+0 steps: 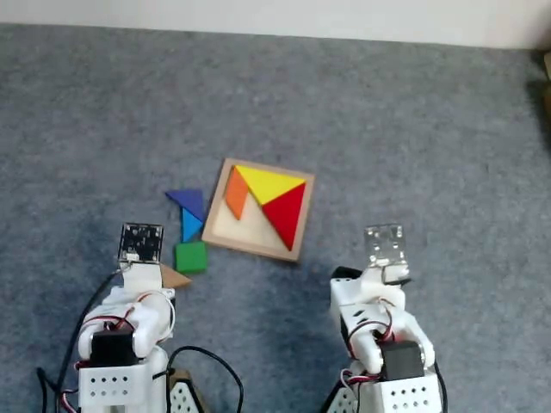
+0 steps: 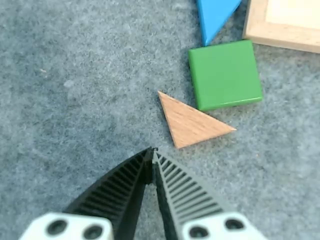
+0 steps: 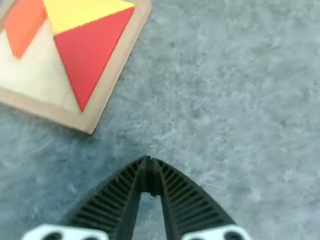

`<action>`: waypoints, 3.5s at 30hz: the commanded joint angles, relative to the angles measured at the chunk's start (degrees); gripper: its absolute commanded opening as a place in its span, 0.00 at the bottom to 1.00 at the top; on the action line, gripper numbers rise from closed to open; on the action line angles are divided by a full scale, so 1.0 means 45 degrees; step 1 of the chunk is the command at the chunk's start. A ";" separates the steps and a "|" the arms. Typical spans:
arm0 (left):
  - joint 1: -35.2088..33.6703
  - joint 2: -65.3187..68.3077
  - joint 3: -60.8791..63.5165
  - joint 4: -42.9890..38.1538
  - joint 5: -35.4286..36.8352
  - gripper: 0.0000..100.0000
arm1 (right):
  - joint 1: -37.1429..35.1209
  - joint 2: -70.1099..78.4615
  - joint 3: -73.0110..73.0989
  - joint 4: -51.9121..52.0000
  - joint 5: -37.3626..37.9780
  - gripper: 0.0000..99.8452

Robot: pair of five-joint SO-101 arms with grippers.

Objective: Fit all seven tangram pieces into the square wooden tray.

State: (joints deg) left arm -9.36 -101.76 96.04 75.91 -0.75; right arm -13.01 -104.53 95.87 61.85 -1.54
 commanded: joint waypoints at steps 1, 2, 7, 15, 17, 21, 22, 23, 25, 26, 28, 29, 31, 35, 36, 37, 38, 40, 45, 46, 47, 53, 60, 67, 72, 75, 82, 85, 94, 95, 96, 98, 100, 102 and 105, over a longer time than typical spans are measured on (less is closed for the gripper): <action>0.0303 -0.0596 0.0264 0.0098 -0.0039 0.01 | 0.0205 -0.0127 0.1807 0.0107 -0.1035 0.00; 0.0303 -0.0596 0.0244 0.0098 -0.0020 0.01 | 0.0225 -0.0107 0.1807 0.0107 -0.1035 0.00; 0.0283 -0.0596 0.0244 0.0176 -0.0059 0.01 | 0.0674 -0.0107 0.1807 0.0127 -0.1016 0.00; 0.0283 -0.0615 0.0127 0.0098 -0.0625 0.01 | 0.0694 -0.0107 0.1807 0.0127 -0.1016 0.00; -0.0244 -0.0654 -0.0342 -0.0156 -0.1797 0.01 | 0.0694 -0.0107 0.1807 0.0107 -0.0996 0.00; -0.1807 -0.0635 -0.1241 -0.1895 -0.5275 0.01 | 0.0694 -0.0107 0.1807 0.0107 -0.0996 0.00; -0.2022 -0.0635 -0.1397 -0.2227 -0.6134 0.01 | 0.0694 -0.0127 0.1807 0.0107 -0.0996 0.00; -0.2178 -0.0635 -0.1573 -0.2344 -0.6857 0.01 | 0.0694 -0.0127 0.1807 0.0107 -0.0996 0.00; -0.2178 -0.0615 -0.2002 -0.2344 -0.7521 0.01 | 0.0694 -0.0127 0.1807 0.0107 -0.0996 0.00; -0.2120 -0.0596 -0.2256 -0.2344 -0.7502 0.01 | 0.0694 -0.0127 0.1807 0.0088 -0.0996 0.00; -0.2081 -0.0576 -0.2901 -0.2305 -0.7326 0.01 | 0.0694 -0.0127 0.1807 0.0088 -0.0996 0.00; -0.2081 -0.0576 -0.3253 -0.2188 -0.7306 0.01 | 0.0694 -0.0127 0.1807 0.0088 -0.0996 0.00; -0.2081 -0.0557 -0.3976 -0.1621 -0.7306 0.01 | 0.0694 -0.0127 0.1807 0.0068 -0.0996 0.00; -0.1866 -0.0537 -0.4952 -0.0723 -0.7306 0.03 | 0.0694 -0.0127 0.1807 0.0049 -0.1016 0.00; -0.1729 -0.0537 -0.5031 -0.0469 -0.7228 0.05 | 0.0694 -0.0127 0.1807 0.0049 -0.1035 0.00; -0.1553 -0.0537 -0.5109 -0.0195 -0.7033 0.08 | 0.0694 -0.0127 0.1807 0.0049 -0.1035 0.00; -0.1416 -0.0537 -0.5128 0.0059 -0.6759 0.11 | 0.0694 -0.0127 0.1807 0.0049 -0.1035 0.00; -0.1299 -0.0537 -0.5148 0.0371 -0.6388 0.14 | 0.0694 -0.0127 0.1807 0.0049 -0.1016 0.00; -0.1260 -0.0127 -0.5206 0.0391 -0.6232 0.16 | 0.0694 -0.0127 0.1807 0.0049 -0.1016 0.00; -0.1260 0.0303 -0.5363 0.0391 -0.6232 0.16 | 0.0694 -0.0127 0.1807 0.0049 -0.1016 0.00; -0.1260 0.0908 -0.5636 0.0391 -0.6232 0.17 | 0.0694 -0.0127 0.1807 0.0049 -0.1016 0.00; -0.1006 0.6281 -0.8567 0.0371 -0.5802 0.17 | 0.0694 -0.0127 0.1807 0.0049 -0.1016 0.00; -0.0029 1.2610 -1.1263 0.0254 -0.5001 0.22 | 0.0694 -0.0127 0.1807 0.0049 -0.0996 0.00; 0.0068 1.7123 -1.3353 -0.1895 -0.3204 0.26 | 0.0694 -0.0127 0.1807 0.0029 -0.0996 0.00; 0.0166 1.9468 -1.4252 -0.3009 -0.2559 0.26 | 0.0713 -0.0127 0.1788 0.0029 -0.0996 0.00; 0.0537 2.0620 -1.4642 -0.3302 -0.2559 0.26 | 0.0713 -0.0127 0.1788 0.0029 -0.0996 0.00; 0.1397 2.2691 -1.5795 -0.3790 -0.1817 0.26 | 0.0713 -0.0127 0.1788 0.0029 -0.0996 0.00; 0.1397 2.3590 -1.6479 -0.3907 -0.1543 0.26 | 0.0713 -0.0127 0.1788 0.0029 -0.0996 0.00; 0.1280 2.5661 -1.7670 -0.3790 -0.1524 0.26 | 0.0713 -0.0127 0.1788 0.0029 -0.0996 0.00; 0.1201 2.5621 -1.7631 -0.3790 -0.1504 0.26 | 0.0713 -0.0127 0.1788 0.0029 -0.0996 0.00; 0.1162 2.5543 -1.7592 -0.3790 -0.1504 0.26 | 0.0713 -0.0127 0.1788 0.0029 -0.0996 0.00; 0.1084 2.5504 -1.7573 -0.3634 -0.1524 0.26 | 0.0713 -0.0127 0.1788 0.0029 -0.0996 0.00; 0.1026 2.5504 -1.7612 -0.3243 -0.1543 0.26 | 0.0713 -0.0127 0.1788 0.0029 -0.0996 0.00; 0.1026 2.5504 -1.7592 -0.2930 -0.1543 0.26 | 0.0713 -0.0127 0.1788 0.0029 -0.0996 0.00; 0.1026 2.5543 -1.7592 -0.2559 -0.1543 0.26 | 0.0713 -0.0127 0.1788 0.0029 -0.0996 0.00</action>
State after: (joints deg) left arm -4.18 13.32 17.71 61.41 -7.96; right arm -10.55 -104.53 95.87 61.93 -5.58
